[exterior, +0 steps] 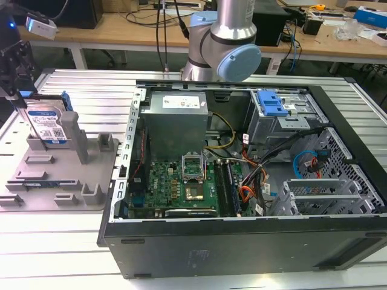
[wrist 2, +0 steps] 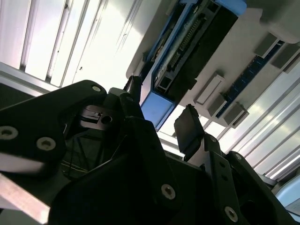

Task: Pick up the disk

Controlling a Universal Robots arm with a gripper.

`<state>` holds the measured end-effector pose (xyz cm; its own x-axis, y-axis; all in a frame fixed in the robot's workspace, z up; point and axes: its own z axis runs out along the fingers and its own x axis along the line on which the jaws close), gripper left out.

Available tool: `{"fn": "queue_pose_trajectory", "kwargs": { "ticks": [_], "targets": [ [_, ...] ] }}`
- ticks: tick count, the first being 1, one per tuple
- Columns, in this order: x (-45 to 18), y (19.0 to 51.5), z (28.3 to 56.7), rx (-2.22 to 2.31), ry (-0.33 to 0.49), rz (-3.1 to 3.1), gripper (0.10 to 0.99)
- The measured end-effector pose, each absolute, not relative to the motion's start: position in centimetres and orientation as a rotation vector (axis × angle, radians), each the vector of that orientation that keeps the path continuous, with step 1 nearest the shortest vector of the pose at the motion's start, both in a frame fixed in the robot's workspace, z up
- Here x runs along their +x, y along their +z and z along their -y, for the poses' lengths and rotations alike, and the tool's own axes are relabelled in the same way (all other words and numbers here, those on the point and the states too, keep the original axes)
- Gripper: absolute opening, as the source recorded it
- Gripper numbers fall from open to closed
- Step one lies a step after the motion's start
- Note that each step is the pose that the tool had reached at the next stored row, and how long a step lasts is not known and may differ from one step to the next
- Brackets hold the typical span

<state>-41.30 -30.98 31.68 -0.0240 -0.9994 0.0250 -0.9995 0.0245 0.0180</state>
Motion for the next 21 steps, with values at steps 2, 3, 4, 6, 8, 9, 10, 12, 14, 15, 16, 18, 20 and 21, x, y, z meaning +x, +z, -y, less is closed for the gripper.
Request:
{"fn": "queue_pose_trajectory", "kwargs": {
  "ticks": [2, 3, 4, 6, 8, 9, 10, 12, 14, 15, 16, 18, 20, 21],
  "targets": [
    [-41.3, 31.5, 31.0, 2.175, 0.009, 2.223, 0.557],
    [-41.3, 31.4, 31.0, 2.175, 0.01, 2.222, 0.557],
    [-41.3, 31.3, 31.0, 2.176, 0.011, 2.22, 0.557],
    [-41.3, 31.1, 31.0, 2.178, 0.012, 2.217, 0.557],
    [-41.3, 30.8, 31.0, 2.18, 0.013, 2.215, 0.557],
    [-41.3, 30.8, 31.0, 2.18, 0.013, 2.214, 0.557],
    [-41.3, 30.7, 31.0, 2.181, 0.013, 2.214, 0.557],
    [-41.3, 30.5, 31.0, 2.182, 0.013, 2.212, 0.557],
    [-41.3, 30.3, 31.0, 2.183, 0.013, 2.211, 0.557],
    [-41.3, 30.2, 31.0, 2.184, 0.014, 2.21, 0.557],
    [-41.3, 30.1, 31.0, 2.185, 0.014, 2.21, 0.557],
    [-41.3, 30.0, 31.0, 2.185, 0.014, 2.209, 0.557],
    [-41.3, 30.0, 31.0, 2.186, 0.014, 2.208, 0.557],
    [-41.3, 29.9, 31.0, 2.186, 0.014, 2.208, 0.557]
  ]
}}
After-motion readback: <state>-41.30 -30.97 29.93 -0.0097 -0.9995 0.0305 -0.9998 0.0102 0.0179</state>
